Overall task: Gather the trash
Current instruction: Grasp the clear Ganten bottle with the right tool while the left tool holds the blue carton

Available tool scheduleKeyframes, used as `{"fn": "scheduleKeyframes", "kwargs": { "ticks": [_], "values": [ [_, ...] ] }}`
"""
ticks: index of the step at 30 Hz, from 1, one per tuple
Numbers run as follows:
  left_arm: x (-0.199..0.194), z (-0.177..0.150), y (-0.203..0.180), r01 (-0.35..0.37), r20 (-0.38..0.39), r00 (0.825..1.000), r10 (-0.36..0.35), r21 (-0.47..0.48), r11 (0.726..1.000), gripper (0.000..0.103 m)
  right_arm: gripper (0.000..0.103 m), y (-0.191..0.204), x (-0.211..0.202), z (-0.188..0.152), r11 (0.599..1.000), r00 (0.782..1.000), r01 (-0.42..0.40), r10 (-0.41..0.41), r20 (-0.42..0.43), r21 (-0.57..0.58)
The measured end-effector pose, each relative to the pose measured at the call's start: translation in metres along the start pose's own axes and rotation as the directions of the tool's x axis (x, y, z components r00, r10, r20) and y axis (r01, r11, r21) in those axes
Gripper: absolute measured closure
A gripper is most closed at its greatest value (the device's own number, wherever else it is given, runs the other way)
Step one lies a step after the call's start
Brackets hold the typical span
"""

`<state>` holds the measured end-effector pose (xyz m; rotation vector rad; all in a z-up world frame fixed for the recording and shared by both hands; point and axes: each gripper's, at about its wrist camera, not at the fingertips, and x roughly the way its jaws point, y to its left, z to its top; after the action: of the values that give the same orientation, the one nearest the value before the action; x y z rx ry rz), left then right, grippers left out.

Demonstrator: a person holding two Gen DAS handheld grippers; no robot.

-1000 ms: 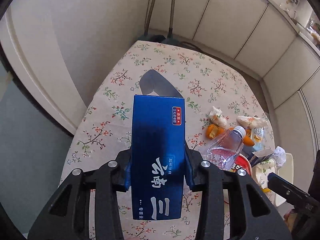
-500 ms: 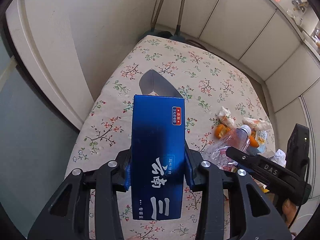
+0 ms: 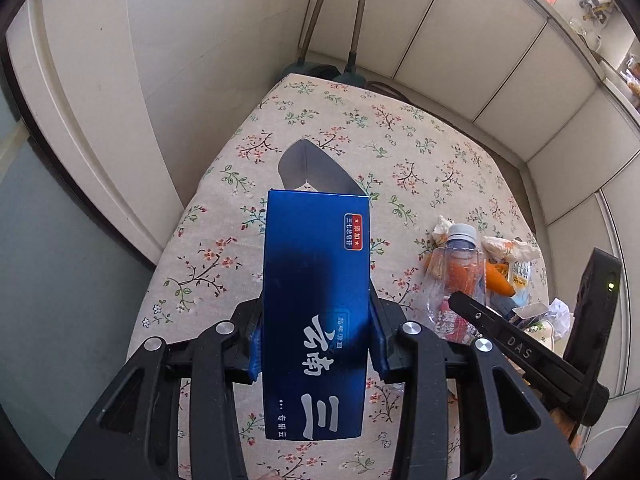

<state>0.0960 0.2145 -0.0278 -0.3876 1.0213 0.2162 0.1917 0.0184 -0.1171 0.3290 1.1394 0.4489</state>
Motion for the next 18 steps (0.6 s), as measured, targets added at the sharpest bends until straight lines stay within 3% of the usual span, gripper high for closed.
{"fn": "scheduleKeyframes", "kwargs": {
  "ticks": [9,18],
  "values": [
    [-0.017,0.001,-0.015,0.034,0.061,0.998,-0.033,-0.009,0.999,0.065,0.081,0.009,-0.056,0.003,0.998,0.993,-0.033,0.038,0.109,-0.047],
    [-0.028,-0.002,-0.052,0.084,0.123,0.989,-0.087,0.035,0.996,0.065,0.081,-0.019,-0.119,0.004,0.999,0.974,0.014,-0.006,0.228,-0.032]
  ]
}}
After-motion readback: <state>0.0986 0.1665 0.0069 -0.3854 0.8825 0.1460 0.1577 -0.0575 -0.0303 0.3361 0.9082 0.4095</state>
